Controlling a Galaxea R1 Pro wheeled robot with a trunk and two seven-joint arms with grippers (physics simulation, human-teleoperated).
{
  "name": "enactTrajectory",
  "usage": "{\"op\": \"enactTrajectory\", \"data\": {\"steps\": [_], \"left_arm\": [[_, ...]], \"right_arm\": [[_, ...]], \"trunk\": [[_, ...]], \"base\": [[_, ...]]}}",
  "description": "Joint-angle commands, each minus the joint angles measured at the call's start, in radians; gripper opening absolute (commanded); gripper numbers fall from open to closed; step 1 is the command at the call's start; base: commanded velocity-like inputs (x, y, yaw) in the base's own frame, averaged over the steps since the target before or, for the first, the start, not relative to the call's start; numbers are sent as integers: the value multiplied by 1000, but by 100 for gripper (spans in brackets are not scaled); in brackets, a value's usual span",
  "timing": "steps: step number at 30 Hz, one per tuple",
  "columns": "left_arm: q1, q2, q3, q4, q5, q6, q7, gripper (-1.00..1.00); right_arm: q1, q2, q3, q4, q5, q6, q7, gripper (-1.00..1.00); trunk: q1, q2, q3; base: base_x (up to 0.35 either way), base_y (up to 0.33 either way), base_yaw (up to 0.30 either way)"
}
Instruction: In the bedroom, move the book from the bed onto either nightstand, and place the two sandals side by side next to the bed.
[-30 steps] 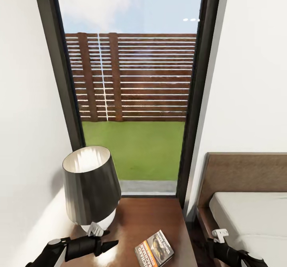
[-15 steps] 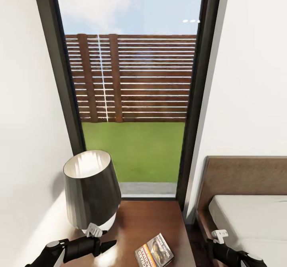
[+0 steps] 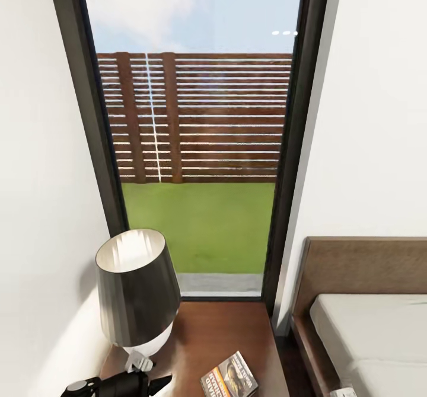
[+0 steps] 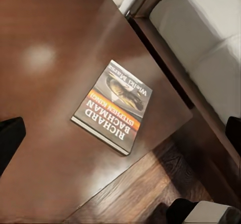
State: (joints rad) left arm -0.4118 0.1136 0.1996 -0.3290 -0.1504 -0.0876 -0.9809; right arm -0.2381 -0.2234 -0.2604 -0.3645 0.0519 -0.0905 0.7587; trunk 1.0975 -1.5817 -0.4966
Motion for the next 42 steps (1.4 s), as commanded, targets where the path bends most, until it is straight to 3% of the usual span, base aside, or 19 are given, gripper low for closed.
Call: {"op": "enactTrajectory", "data": {"steps": [1,7,10,13,17,22,25,28,37,42], "left_arm": [[-1,2,7,13,-11,-11,-3,100],[-1,23,7,105,-11,-62,10,100],[-1,26,6,167,-11,-112,51,100],[-1,27,6,251,-11,-163,106,100],[-1,28,5,289,-11,-199,139,100],[6,28,5,304,-11,-218,207,100],[28,27,3,307,-12,-221,309,100],[45,25,2,307,-13,-222,362,100],[106,28,1,308,-13,-222,396,100],[145,28,-1,308,-14,-221,464,100]], "right_arm": [[7,0,-6,2,5,-23,6,100],[19,0,-6,136,4,-217,7,100],[20,-1,-6,226,5,-289,6,100],[21,-1,-6,274,8,-319,5,100],[21,-1,-6,305,8,-332,5,100],[21,-1,-6,372,8,-404,5,100],[21,-1,-6,406,8,-457,4,100],[21,0,-6,418,8,-472,4,100],[21,0,-6,446,9,-544,4,100],[54,1,-6,448,9,-557,4,100]], "trunk": [[-4,7,2],[-27,49,21],[-39,70,30],[-50,91,40],[-65,119,52],[-85,154,68],[-96,175,77],[-108,196,87],[-142,259,115],[-161,294,131]], "base": [[0,0,0],[0,0,0],[0,0,0],[0,0,0],[0,0,0],[0,0,0],[0,0,0],[0,0,0],[0,0,0],[0,0,0]]}}
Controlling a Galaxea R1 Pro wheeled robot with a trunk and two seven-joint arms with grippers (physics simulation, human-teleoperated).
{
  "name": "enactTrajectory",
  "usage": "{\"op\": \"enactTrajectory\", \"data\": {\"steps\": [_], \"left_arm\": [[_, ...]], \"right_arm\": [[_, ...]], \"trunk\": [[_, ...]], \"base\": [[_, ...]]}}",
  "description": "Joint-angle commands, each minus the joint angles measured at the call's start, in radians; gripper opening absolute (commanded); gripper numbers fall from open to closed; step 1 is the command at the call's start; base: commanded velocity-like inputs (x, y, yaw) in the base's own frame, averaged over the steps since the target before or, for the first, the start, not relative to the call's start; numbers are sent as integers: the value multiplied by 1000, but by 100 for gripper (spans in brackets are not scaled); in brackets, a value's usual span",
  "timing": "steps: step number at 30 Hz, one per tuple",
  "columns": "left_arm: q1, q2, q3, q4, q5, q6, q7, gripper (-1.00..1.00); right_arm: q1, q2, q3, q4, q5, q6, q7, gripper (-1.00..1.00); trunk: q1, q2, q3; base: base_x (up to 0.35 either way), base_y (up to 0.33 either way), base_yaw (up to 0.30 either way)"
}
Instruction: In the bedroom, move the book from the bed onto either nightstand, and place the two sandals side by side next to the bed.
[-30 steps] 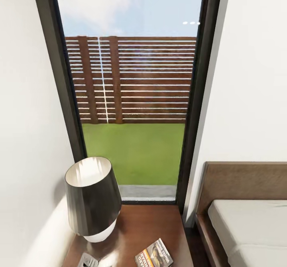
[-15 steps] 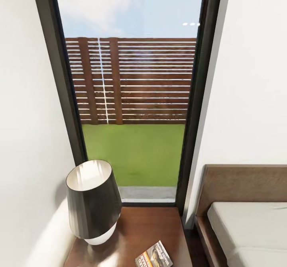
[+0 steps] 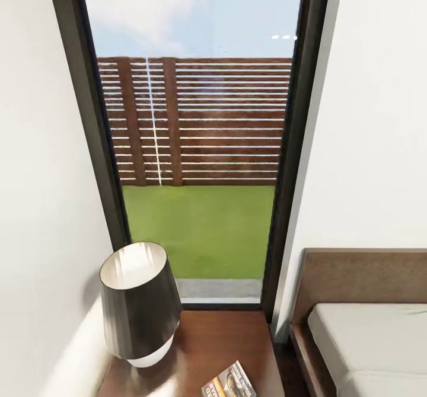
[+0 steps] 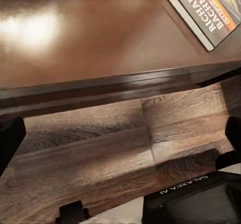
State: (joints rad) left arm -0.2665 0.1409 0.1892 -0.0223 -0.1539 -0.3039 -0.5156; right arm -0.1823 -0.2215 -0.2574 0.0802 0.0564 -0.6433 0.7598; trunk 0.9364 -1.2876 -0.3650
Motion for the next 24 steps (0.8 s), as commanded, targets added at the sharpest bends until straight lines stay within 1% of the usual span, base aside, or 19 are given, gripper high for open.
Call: {"op": "enactTrajectory", "data": {"steps": [1,2,7,13,17,24], "left_arm": [[4,0,9,1,-10,-5,10,100],[14,0,9,1,-11,-4,29,100],[47,0,9,1,-11,-4,73,100],[65,-5,9,1,-12,-5,145,100],[68,-12,9,0,-13,-6,161,100],[69,-16,10,-1,-10,-6,167,100]], "right_arm": [[2,0,-10,4,5,-5,3,100],[8,0,-10,4,5,-6,2,100],[16,7,-9,4,5,2,-5,100],[18,11,-8,3,4,8,-11,100],[18,11,-9,2,3,8,-11,100],[18,12,-9,1,3,8,-11,100]], "trunk": [[-4,7,2],[-8,14,5],[-27,49,21],[-27,49,21],[-27,49,21],[-27,49,21]], "base": [[0,0,0],[0,0,0],[0,0,0],[0,0,0],[0,0,0],[0,0,0]]}}
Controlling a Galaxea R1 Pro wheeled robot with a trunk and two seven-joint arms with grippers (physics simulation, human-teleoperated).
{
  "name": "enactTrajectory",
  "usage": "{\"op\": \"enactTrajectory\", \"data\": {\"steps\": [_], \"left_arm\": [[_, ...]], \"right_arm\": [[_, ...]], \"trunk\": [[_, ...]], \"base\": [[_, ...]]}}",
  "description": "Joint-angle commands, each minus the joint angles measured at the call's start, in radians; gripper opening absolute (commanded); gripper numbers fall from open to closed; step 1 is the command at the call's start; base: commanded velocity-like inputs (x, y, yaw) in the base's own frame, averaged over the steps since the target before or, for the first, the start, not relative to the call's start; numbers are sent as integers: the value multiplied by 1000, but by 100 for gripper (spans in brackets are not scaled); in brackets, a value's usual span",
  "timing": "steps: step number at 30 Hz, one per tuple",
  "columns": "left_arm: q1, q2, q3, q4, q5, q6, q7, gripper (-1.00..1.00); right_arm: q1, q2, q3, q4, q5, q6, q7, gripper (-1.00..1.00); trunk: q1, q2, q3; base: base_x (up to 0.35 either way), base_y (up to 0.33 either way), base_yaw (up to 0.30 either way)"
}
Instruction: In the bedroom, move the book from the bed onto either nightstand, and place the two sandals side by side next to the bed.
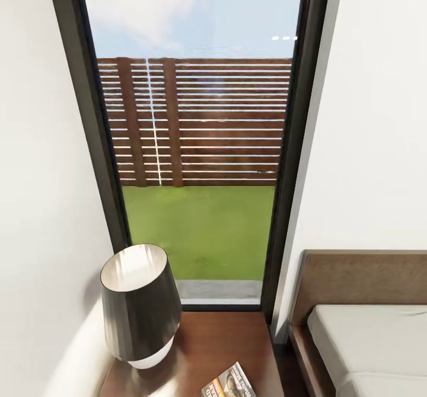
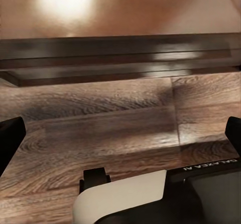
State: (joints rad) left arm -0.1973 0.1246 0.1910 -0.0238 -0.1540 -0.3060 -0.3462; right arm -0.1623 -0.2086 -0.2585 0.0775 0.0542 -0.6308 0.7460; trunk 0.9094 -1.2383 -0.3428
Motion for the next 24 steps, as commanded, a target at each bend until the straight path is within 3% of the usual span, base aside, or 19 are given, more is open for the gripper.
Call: {"op": "enactTrajectory", "data": {"steps": [1,8,13,24], "left_arm": [[-1,0,10,1,-10,-4,-2,100],[-1,-2,8,1,-9,-4,-1,100],[-1,-47,7,1,-9,-4,-2,100],[-1,-52,9,1,-9,-4,-2,100]], "right_arm": [[-2,0,-8,4,6,-5,3,100],[-2,0,-8,4,6,-6,3,100],[-2,0,-8,4,7,-6,3,100],[-1,15,-8,3,7,-6,3,100]], "trunk": [[0,-1,-1],[0,-1,-1],[0,-1,-1],[0,-1,-1]], "base": [[0,0,0],[0,0,0],[0,0,0],[0,0,0]]}}
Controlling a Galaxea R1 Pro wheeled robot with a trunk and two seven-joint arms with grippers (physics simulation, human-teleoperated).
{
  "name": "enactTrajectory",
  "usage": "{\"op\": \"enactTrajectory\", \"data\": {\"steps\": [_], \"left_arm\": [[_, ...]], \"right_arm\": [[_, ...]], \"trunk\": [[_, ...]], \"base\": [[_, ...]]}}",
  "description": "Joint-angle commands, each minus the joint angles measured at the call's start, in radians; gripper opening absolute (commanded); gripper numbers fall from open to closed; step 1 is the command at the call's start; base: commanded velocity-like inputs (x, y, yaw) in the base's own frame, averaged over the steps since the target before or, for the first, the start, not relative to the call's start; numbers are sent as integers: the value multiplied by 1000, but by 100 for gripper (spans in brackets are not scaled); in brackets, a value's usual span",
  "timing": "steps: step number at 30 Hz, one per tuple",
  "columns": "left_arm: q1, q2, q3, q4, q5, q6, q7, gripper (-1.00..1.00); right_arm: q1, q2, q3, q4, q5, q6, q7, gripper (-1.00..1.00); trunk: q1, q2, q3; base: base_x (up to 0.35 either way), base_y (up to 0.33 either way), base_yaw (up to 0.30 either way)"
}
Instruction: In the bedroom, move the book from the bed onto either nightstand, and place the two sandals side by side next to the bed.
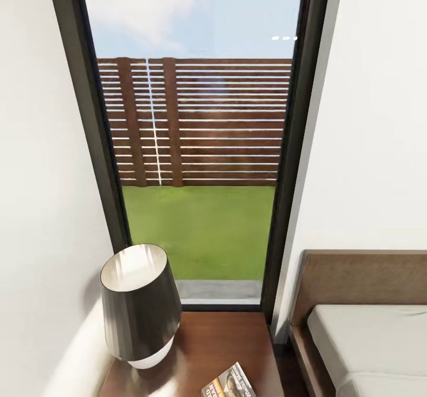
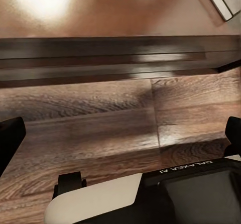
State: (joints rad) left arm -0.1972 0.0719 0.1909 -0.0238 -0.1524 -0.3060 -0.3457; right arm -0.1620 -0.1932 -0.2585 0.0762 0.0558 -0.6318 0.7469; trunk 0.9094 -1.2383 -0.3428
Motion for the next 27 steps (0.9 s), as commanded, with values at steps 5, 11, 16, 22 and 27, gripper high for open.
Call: {"op": "enactTrajectory", "data": {"steps": [5,11,16,22,27], "left_arm": [[-1,0,9,1,-10,-4,-2,100],[-1,0,9,1,-10,-4,-2,100],[-1,0,9,1,-10,-4,-2,100],[-1,0,9,1,-10,-4,-2,100],[-1,0,9,1,-10,-4,-2,100]], "right_arm": [[-2,1,-8,5,6,-5,2,100],[-2,1,-8,4,6,-5,2,100],[-2,1,-8,4,6,-5,2,100],[-2,1,-8,4,6,-5,2,100],[-2,1,-8,4,6,-5,2,100]], "trunk": [[0,-1,-1],[0,-1,-1],[0,-1,-1],[0,-1,-1],[0,-1,-1]], "base": [[0,0,0],[0,0,0],[0,0,0],[0,0,0],[0,0,0]]}}
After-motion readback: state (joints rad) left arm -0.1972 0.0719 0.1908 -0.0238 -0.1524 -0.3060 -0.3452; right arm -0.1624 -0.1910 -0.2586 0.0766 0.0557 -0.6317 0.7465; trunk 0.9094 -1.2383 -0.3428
